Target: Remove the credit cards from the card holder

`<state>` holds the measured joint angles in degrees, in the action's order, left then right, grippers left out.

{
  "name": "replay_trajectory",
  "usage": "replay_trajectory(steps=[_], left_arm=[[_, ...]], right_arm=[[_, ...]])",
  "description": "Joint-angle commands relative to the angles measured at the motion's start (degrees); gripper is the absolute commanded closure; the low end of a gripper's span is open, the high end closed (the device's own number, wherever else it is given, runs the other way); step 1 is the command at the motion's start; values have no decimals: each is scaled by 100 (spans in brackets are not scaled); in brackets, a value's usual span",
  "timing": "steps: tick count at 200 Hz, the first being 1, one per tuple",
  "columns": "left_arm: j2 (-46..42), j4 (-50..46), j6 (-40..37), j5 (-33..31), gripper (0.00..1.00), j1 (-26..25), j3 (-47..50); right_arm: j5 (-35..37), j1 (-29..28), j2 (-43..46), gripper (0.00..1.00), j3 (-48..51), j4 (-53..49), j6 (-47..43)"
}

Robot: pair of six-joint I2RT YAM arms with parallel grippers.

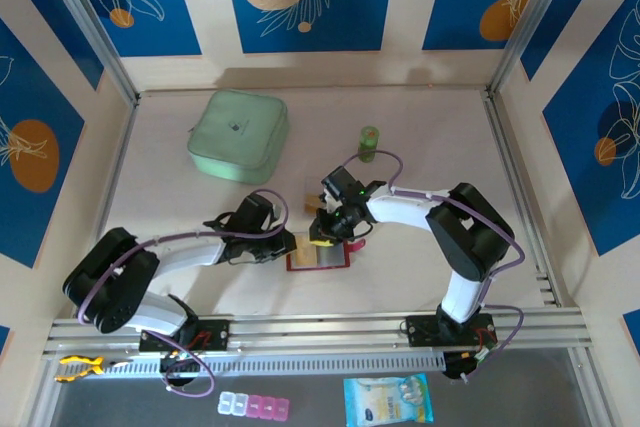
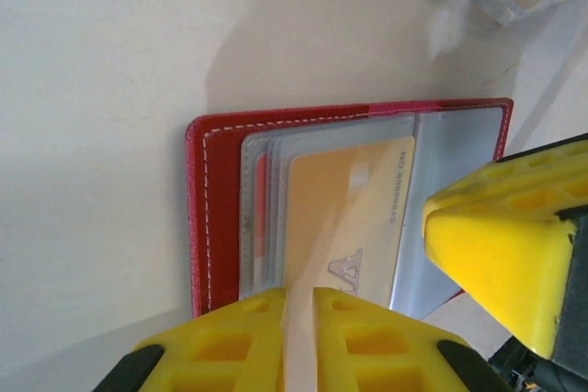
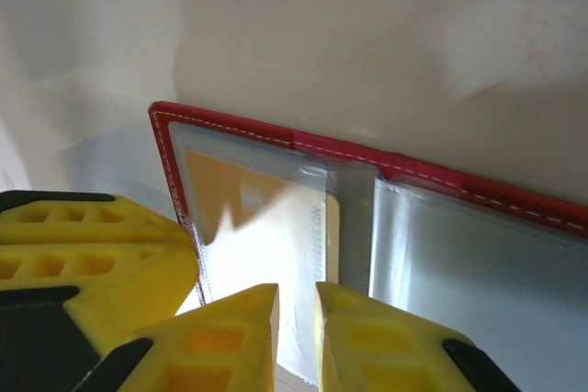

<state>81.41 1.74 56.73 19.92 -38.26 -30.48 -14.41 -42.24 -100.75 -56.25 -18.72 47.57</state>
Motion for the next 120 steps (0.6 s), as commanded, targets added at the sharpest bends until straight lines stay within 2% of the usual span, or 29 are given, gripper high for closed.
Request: replay_trajectory(steps=[1,120], left_arm=[[144,91,-20,157,86,72,-59],[477,-76,-107,249,90,164,-182]], right_arm=[[-105,-55,-95,81,-119,-159,-78],[36,-83,-88,81,-44,-276,-78]])
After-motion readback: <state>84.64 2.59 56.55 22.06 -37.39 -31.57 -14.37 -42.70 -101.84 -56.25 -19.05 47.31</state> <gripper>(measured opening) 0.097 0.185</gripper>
